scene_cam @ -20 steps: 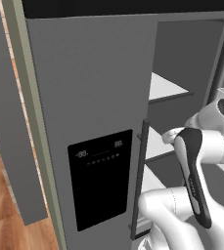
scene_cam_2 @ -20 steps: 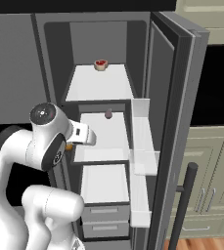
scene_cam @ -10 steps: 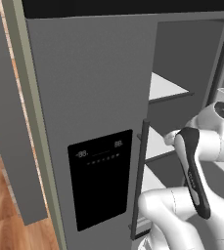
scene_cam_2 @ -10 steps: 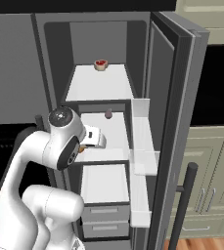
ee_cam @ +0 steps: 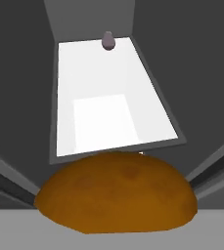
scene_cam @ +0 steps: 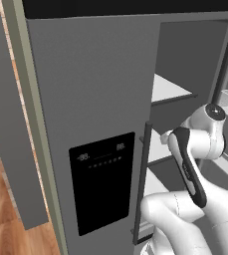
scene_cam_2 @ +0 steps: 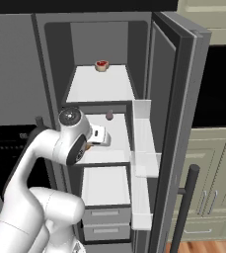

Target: Transport the fish and mushroom to the fridge. Place the fish on the rack containing meat and place the mushroom on the rack containing the vegetable, ensuring meats and vegetables are on different racks.

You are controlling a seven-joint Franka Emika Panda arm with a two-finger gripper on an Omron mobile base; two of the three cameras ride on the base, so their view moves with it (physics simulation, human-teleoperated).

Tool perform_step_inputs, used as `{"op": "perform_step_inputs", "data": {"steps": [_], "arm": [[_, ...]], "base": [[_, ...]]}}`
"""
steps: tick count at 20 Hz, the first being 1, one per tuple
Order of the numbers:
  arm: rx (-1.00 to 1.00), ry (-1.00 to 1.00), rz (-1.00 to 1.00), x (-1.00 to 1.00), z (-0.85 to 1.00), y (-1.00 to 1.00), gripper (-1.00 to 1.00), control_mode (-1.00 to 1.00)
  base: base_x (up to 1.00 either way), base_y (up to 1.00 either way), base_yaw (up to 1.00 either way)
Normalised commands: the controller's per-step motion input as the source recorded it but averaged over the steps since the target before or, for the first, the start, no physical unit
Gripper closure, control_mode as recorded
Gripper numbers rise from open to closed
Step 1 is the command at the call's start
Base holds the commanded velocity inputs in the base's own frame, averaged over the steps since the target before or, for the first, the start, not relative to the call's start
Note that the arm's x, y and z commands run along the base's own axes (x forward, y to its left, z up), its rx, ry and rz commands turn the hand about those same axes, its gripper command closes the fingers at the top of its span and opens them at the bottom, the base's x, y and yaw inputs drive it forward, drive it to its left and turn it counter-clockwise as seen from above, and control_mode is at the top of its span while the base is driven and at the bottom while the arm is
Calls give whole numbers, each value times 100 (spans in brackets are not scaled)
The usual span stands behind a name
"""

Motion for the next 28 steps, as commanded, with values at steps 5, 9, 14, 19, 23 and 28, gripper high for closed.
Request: {"op": "perform_step_inputs", "data": {"steps": [5, 9, 14, 19, 23, 28], "arm": [[0, 1, 0, 21, -29, -1, 100, -100], [0, 1, 0, 9, -41, -8, 100, -100], [0, 1, 0, 14, -41, -3, 100, -100], [0, 1, 0, 15, -17, -1, 100, -100], [0, 1, 0, 21, -15, -2, 100, -100], [0, 5, 0, 28, -23, -6, 100, -100]], "base": [[0, 0, 0], [0, 0, 0], [0, 0, 0], [0, 0, 0], [0, 0, 0], [0, 0, 0]]}}
